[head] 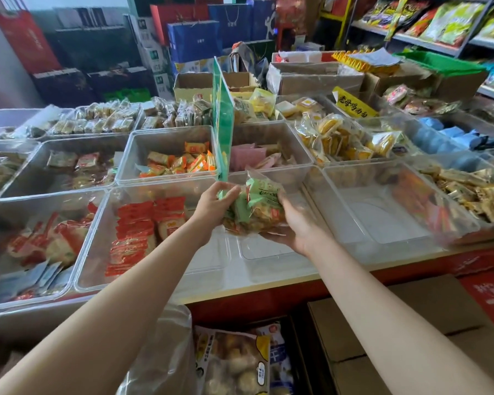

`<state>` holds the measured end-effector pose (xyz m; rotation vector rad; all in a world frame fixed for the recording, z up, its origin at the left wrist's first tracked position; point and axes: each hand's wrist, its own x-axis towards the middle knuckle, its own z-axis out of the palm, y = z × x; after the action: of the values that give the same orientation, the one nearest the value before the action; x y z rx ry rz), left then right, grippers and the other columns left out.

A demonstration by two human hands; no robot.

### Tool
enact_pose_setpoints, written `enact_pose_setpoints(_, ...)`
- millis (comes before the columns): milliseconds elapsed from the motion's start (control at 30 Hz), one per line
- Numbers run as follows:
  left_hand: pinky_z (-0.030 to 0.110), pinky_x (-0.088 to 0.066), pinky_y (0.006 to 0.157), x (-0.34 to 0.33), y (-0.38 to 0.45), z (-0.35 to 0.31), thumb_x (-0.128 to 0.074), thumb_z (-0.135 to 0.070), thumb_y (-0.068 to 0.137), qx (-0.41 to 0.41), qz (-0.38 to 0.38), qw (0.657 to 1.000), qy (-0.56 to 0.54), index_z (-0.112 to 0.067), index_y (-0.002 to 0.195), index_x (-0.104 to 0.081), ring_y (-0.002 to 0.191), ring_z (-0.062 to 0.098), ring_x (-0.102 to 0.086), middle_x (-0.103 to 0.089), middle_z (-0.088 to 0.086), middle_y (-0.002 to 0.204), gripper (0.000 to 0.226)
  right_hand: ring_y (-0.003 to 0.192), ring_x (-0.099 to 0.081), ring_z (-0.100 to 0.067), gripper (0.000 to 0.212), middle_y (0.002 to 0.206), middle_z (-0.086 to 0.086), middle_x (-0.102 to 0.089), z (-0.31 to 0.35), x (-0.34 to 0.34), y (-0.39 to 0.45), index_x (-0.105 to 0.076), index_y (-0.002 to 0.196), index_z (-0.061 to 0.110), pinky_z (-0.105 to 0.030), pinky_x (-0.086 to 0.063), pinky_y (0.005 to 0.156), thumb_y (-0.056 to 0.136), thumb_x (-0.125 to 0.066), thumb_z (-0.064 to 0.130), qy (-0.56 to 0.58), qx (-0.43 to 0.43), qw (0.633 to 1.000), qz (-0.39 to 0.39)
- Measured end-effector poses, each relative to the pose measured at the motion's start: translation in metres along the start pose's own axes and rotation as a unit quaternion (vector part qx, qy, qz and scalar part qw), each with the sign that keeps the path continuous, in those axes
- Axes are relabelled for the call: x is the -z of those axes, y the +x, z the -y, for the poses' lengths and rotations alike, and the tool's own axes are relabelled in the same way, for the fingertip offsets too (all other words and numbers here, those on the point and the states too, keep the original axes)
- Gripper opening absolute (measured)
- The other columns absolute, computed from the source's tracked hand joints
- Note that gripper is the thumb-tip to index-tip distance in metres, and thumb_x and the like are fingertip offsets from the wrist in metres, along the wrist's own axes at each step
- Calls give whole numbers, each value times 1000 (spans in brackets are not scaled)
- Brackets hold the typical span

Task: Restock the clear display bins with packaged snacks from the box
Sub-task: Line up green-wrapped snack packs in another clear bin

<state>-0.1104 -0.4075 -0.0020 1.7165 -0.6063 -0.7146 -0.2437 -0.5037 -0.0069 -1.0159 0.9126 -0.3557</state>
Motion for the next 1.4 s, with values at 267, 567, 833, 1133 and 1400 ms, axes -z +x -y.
enact_pose_setpoints(267, 24, -50, 55, 7, 12, 8, -51, -21, 95, 22, 25, 990, -141, -22, 96, -60, 79, 20, -62, -62, 10, 97, 9, 81, -57, -20, 33, 89, -8, -65, 14, 30, 31, -62, 98, 13, -30, -45, 70, 82, -64, 42, 124, -44, 991, -4)
enact_pose_setpoints(567, 28, -51, 55, -10, 57, 10, -46, -4, 96, -12, 4, 983, -184, -28, 122, -44, 72, 18, -60, -61, 7, 95, 35, 80, -59, -21, 18, 82, -8, -70, 27, 28, 74, -65, 92, 11, -33, -43, 76, 88, -56, 26, 171, -38, 976, 132)
enact_pose_setpoints(833, 40, -52, 85, -66, 110, 19, -36, -53, 94, 115, 43, 970, -208, -16, 104, -66, 91, 27, -65, -69, 13, 102, 49, 103, -65, -23, 75, 121, -4, -65, 2, 47, 138, -35, 132, 29, -55, -38, 101, 66, -73, 26, -2, 3, 980, 197)
enact_pose_setpoints(1133, 36, -45, 83, -37, 134, 49, -38, -14, 96, -160, -25, 849, 504, -12, 111, -57, 102, 28, -59, -62, 5, 108, 24, 86, -64, -15, 43, 95, 1, -66, -8, 52, 235, -54, 105, 15, -35, -54, 78, 70, -80, 19, -218, 54, 971, 75)
enact_pose_setpoints(1400, 27, -34, 106, -39, 153, 78, -42, -14, 92, -210, 123, 688, 684, -19, 127, -53, 123, 18, -42, -48, 0, 130, 37, 132, -34, -27, 92, 139, -1, -39, -68, 36, 265, -30, 141, 28, -41, -28, 111, 67, -71, 61, -515, 127, 845, 70)
